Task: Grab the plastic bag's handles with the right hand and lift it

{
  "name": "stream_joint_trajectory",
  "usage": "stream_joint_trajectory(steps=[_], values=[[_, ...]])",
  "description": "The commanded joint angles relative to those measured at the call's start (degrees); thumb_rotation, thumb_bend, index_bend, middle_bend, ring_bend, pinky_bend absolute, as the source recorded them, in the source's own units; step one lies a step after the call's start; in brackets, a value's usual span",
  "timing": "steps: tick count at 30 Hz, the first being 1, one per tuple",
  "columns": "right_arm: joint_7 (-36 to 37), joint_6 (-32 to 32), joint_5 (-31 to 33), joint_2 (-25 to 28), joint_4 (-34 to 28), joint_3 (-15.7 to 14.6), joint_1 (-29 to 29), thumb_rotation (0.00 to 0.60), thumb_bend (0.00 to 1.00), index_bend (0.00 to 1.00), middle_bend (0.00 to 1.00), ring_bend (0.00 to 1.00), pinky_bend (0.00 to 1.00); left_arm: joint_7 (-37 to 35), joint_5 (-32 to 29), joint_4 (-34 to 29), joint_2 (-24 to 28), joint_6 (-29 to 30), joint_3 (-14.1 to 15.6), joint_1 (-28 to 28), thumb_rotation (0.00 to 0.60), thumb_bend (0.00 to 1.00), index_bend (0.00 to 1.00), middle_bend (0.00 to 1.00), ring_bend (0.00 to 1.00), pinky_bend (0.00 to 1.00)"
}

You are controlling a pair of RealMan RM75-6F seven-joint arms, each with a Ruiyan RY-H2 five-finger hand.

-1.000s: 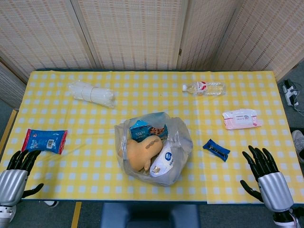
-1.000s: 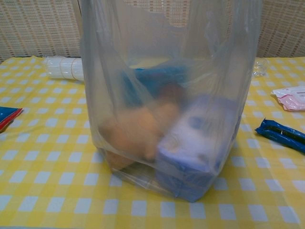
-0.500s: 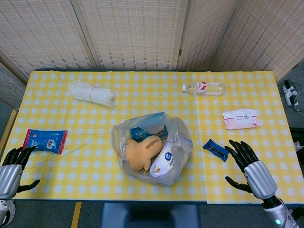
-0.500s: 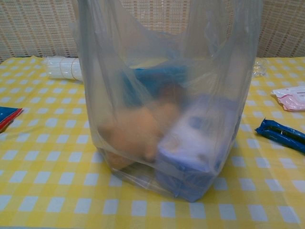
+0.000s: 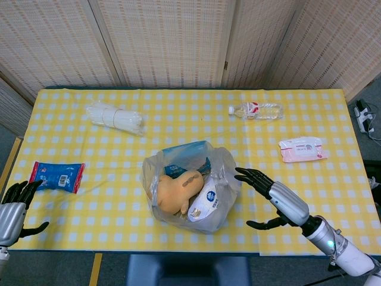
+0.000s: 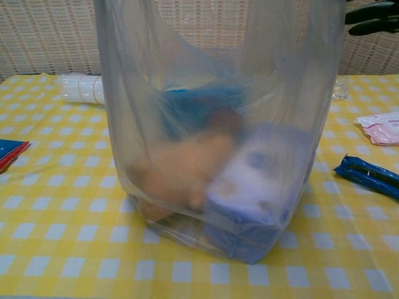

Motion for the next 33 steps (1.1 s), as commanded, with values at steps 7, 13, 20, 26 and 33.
stream_joint_trajectory(steps=[7,13,20,26,33], values=[[11.16,-4.72,2.03,0.41,0.15,0.76,7.14,0.600,0.26,0.00,0.00,0.00,0.00,-0.54,-1.10,0.10,0.31,0.13,-0.16,0.03,0.600,0.19,0.04,0.13,0.06,0.00],[13.70,-6.73,2.06,0.11,0.06,0.87,10.46,0.600,0.26,0.00,0.00,0.00,0.00,-1.00,-1.23,0.19,0.47,0.36,-0.14,0.07,0.600,0.19,0.04,0.13,0.06,0.00],[15.89,-7.15,1.45,-1.04,0.43,0.21,12.99,0.600,0.26,0.00,0.00,0.00,0.00,-1.03,-1.48,0.12,0.57,0.68,-0.16,0.16,0.600,0.19,0.04,0.13,0.06,0.00],[19.00,-6.28,0.57,-2.23,1.73,-0.84,14.44,0.600,0.26,0.00,0.00,0.01,0.00,-0.97,-1.74,0.10,0.57,0.82,-0.19,0.18,0.600,0.19,0.04,0.13,0.06,0.00],[21.70,-5.83,-1.55,-2.91,2.95,-2.43,16.57,0.600,0.26,0.00,0.00,0.04,0.00,-0.83,-1.95,0.03,0.57,0.76,-0.18,0.12,0.600,0.19,0.04,0.13,0.06,0.00]])
